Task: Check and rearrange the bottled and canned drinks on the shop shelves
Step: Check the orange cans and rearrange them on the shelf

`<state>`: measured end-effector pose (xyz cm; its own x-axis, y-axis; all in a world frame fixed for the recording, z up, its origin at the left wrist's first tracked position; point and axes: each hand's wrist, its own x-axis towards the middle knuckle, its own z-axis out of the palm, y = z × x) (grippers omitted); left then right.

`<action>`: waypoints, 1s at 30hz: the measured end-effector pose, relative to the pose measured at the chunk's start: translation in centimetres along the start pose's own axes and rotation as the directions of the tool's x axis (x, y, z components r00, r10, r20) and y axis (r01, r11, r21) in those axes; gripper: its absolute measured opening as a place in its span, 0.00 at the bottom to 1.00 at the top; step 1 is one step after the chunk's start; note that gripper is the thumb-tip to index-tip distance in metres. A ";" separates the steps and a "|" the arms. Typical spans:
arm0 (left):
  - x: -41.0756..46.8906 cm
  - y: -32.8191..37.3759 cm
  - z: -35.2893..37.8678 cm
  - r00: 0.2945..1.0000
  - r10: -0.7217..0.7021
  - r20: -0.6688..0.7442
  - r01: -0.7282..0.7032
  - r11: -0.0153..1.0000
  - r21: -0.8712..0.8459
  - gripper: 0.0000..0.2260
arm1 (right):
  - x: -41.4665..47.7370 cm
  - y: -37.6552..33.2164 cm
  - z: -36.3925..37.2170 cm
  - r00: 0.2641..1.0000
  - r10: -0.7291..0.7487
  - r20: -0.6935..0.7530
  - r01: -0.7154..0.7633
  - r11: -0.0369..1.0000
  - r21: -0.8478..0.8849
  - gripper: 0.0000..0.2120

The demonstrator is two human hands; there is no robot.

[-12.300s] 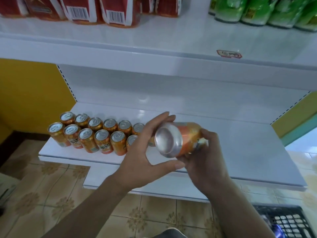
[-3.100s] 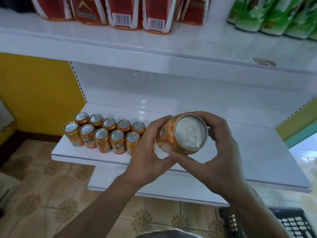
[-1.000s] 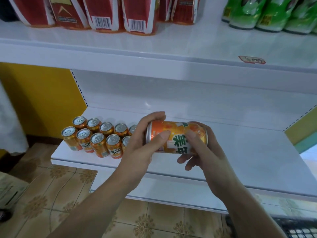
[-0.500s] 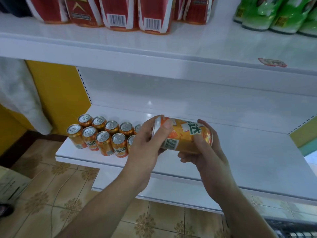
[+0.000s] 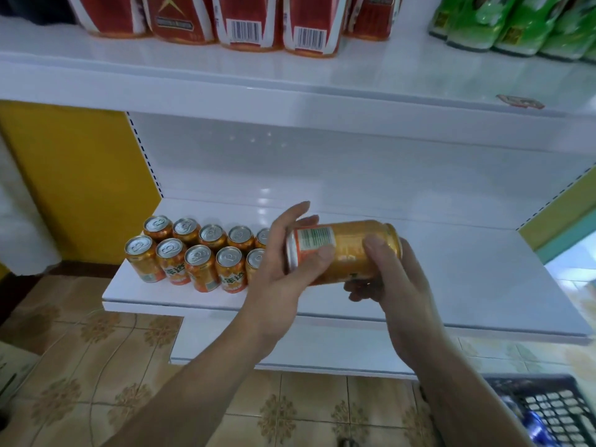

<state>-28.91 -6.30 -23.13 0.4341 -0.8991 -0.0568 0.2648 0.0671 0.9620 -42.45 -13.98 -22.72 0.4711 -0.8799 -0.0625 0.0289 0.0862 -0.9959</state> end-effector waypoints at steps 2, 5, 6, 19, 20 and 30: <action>-0.2 0.2 -0.4 1.000 -0.016 -0.022 0.016 1.000 -0.018 0.19 | -0.6 0.1 0.4 1.000 0.002 -0.005 -0.002 0.998 -0.059 0.24; 0.0 0.1 -1.0 0.996 -0.085 -0.029 0.086 0.995 0.052 0.28 | -1.1 0.5 0.6 0.995 -0.094 0.018 0.096 0.979 -0.182 0.23; 0.1 -0.1 -1.2 0.997 -0.076 0.005 0.075 0.993 0.088 0.30 | -1.0 0.6 0.6 0.998 -0.055 -0.015 0.052 0.987 -0.150 0.22; 3.5 -2.0 -0.3 0.949 0.108 0.296 -0.165 0.971 0.175 0.29 | 3.2 2.8 -2.0 0.809 0.543 0.225 -0.587 0.741 0.327 0.29; 3.8 -2.2 0.0 0.953 0.101 0.286 -0.156 0.972 0.177 0.29 | 3.6 2.8 -2.5 0.807 0.543 0.234 -0.591 0.738 0.326 0.29; 7.2 -3.3 3.6 0.978 0.154 0.144 -0.190 0.938 0.288 0.26 | 7.7 5.2 -5.7 0.688 0.590 0.423 -0.720 0.627 0.297 0.27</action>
<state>-29.79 -14.53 -25.74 0.3416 -0.9307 0.1312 -0.0824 0.1094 0.9906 -43.75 -22.97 -28.74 0.7143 -0.3564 -0.6023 -0.0593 0.8267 -0.5595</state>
